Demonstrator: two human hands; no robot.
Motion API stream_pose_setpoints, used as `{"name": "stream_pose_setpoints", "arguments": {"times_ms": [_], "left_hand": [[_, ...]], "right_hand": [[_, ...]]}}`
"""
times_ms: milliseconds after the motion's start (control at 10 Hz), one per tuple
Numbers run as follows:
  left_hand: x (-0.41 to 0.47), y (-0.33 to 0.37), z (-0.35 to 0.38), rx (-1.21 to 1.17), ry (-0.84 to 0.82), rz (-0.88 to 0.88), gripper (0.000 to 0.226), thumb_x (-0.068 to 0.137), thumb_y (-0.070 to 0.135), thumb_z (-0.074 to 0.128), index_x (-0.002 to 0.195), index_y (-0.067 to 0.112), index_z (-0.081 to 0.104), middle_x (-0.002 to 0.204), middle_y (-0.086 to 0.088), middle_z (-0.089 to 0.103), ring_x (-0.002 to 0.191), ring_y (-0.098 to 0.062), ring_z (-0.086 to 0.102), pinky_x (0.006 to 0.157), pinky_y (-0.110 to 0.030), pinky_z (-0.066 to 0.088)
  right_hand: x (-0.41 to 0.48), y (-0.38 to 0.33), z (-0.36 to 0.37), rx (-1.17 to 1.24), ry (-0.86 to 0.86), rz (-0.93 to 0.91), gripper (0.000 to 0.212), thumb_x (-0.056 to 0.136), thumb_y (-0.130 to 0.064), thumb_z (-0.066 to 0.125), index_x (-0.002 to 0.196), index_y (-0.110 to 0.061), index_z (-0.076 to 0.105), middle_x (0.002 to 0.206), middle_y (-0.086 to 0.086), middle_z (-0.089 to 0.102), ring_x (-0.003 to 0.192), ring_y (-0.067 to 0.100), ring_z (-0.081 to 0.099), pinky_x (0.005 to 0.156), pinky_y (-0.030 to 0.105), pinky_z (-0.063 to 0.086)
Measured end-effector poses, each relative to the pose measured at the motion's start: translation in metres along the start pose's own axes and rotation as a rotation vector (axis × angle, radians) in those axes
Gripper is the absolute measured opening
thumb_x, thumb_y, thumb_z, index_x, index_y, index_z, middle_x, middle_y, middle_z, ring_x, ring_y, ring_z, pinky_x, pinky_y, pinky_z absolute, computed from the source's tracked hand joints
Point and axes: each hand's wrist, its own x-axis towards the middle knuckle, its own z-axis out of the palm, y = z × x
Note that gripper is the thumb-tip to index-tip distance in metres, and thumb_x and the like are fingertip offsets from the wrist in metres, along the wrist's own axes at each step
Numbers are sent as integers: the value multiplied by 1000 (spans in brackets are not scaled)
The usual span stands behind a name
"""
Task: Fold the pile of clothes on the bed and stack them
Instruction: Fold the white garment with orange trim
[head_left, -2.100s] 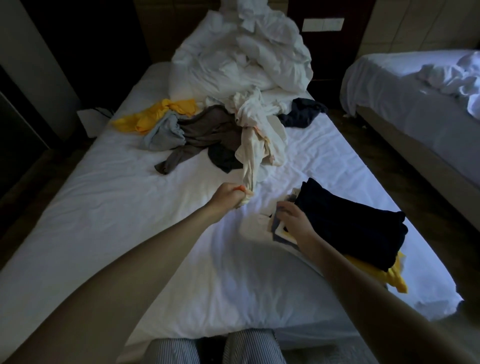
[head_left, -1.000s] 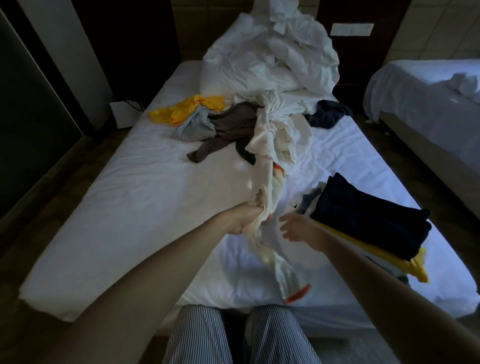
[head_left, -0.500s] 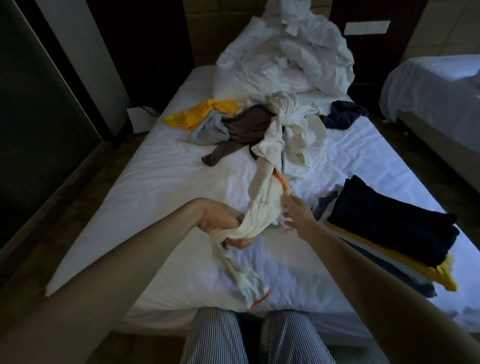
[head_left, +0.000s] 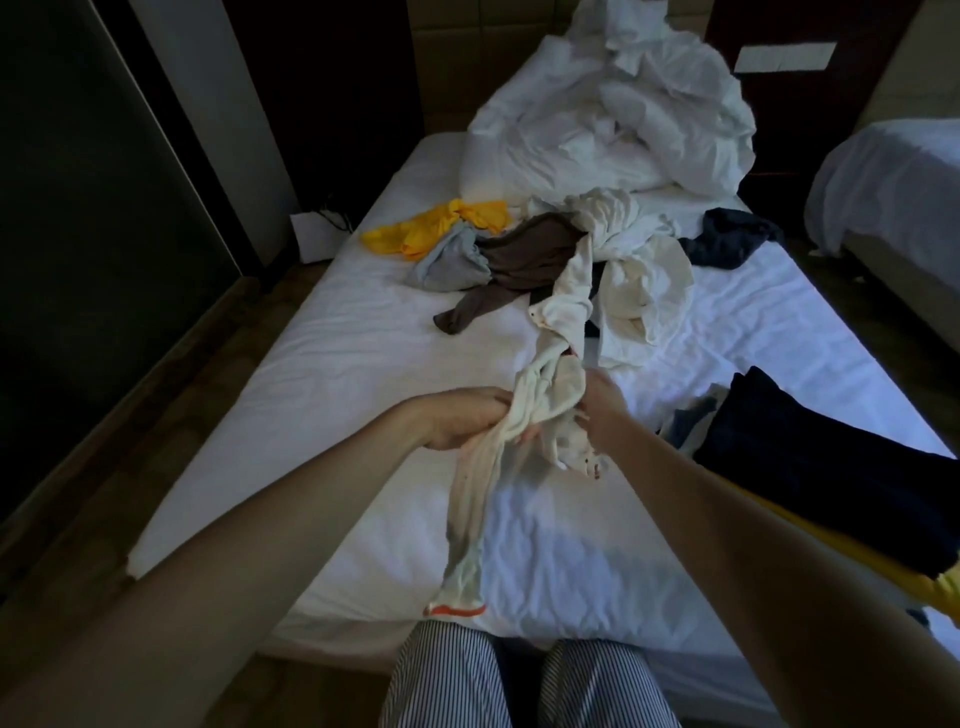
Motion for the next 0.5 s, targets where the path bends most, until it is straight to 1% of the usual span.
{"name": "stream_pose_setpoints", "arguments": {"times_ms": [100,200,300,400,500], "left_hand": [[-7,5,0,139,-36,-56,19,91,-1,49,86,9,65,84,3,63,81,-8,60,72,-15,47],[-7,8,15,305,-214,-115,12,86,-3,54,86,5,64,70,11,62,65,2,56,63,-10,46],[11,6,12,230,65,-24,20,89,-6,50,82,6,65,76,0,60,67,-4,54,62,-12,46],[33,5,0,-43,532,20,16,90,0,50,86,8,63,74,-6,57,63,-13,50,58,-21,43],[40,8,-1,-476,679,49,19,92,13,53,74,15,51,64,-3,53,59,-15,45,69,-18,38]], "right_hand": [[11,-6,-12,203,-67,137,52,93,-55,41,85,-8,62,69,7,65,63,20,62,60,30,53],[17,-6,-6,-97,-24,121,28,93,-32,53,99,-6,61,90,10,62,75,21,61,69,34,52],[12,-3,1,-519,-13,-24,28,99,-21,37,105,-3,58,85,5,53,74,18,53,74,33,48],[-3,2,-3,-638,-192,-59,25,99,-8,35,93,-1,58,76,7,48,70,19,48,63,23,44],[-22,0,-8,-792,-495,-56,17,95,-4,43,98,-9,59,82,6,55,68,13,50,60,21,43]]}}
